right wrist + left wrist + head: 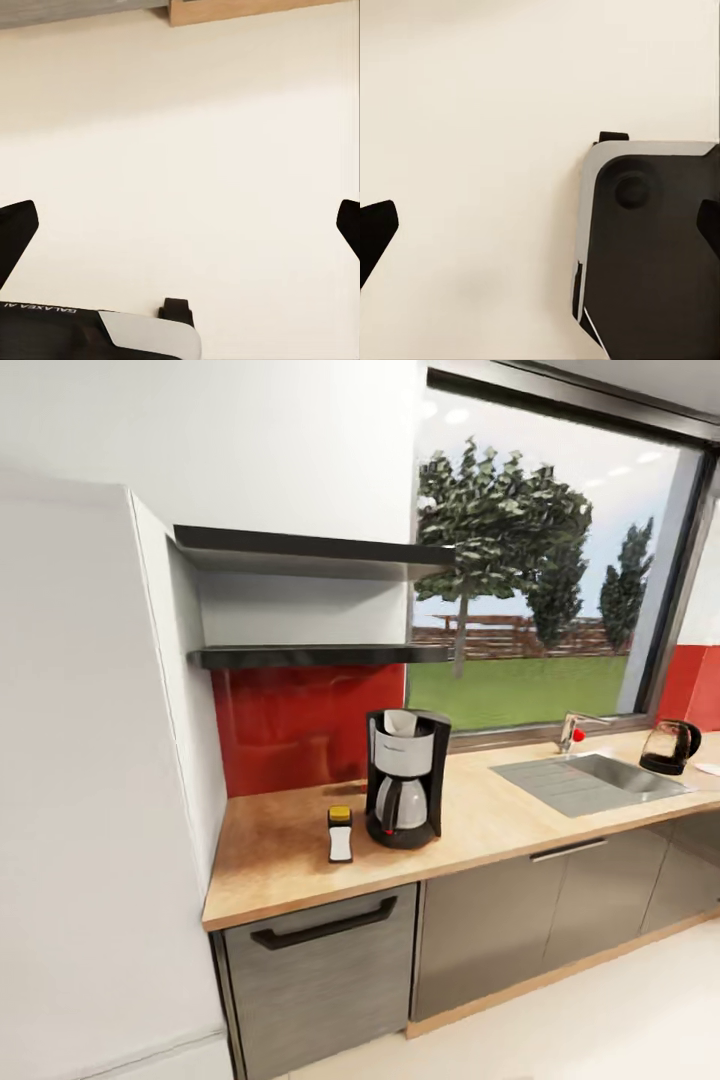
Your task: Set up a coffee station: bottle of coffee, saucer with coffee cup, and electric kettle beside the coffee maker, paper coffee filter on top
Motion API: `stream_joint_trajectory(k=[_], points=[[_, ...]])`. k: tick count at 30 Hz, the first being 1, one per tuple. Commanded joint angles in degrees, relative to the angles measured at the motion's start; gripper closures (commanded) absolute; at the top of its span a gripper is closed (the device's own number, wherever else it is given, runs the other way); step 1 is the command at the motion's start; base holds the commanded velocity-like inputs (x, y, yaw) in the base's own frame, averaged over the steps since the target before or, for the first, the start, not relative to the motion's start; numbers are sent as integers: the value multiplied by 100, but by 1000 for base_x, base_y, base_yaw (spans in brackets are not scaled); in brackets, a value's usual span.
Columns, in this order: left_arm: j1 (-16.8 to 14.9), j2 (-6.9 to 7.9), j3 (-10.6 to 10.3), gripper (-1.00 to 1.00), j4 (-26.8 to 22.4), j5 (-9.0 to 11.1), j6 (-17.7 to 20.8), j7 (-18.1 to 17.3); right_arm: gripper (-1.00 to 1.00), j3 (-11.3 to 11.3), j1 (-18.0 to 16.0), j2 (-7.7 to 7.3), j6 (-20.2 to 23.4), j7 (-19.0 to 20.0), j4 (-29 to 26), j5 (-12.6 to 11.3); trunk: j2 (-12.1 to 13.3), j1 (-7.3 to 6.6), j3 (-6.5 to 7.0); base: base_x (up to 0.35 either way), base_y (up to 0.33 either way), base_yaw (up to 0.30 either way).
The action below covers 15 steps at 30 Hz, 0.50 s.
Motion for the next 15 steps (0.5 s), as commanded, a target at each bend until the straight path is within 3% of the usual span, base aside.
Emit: stream_joint_trajectory(k=[1, 15], points=[[5, 1, -50, -100, -10, 53, -9, 28, -100, 49, -2, 1, 2, 1, 1, -60, -2, 4, -1, 204, -186, -300], [4, -11, -52, -100, -22, 54, -9, 28, -100, 49, 6, 1, 2, 1, 1, -61, -2, 4, -1, 212, -203, -300]])
